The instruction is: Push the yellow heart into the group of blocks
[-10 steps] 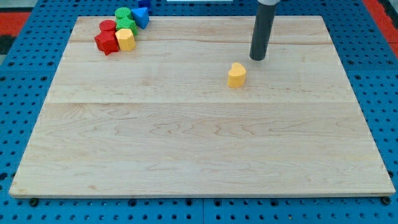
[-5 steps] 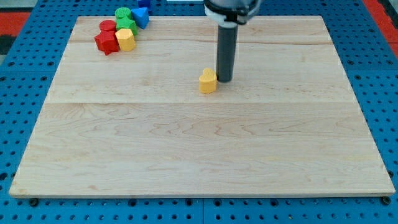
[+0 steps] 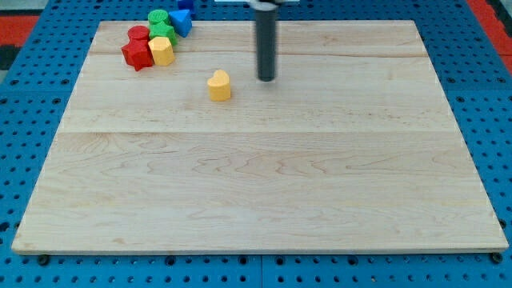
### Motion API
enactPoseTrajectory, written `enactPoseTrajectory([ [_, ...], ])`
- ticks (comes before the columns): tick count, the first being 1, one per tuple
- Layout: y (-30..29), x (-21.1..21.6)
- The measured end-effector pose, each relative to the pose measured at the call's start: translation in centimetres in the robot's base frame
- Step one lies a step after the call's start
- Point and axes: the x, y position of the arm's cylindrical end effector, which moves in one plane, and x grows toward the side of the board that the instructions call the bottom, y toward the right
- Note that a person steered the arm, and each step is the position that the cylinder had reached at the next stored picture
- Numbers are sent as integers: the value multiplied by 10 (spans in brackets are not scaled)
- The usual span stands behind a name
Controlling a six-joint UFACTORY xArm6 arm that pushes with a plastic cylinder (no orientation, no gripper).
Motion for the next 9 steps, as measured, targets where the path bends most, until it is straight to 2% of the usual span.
enactPoseTrajectory([
  [1, 15, 52],
  [2, -36, 47],
  [3, -86, 21],
  [4, -112, 22],
  [6, -118, 46],
  [7, -164, 55],
  [8, -201, 27],
  [9, -211, -15],
])
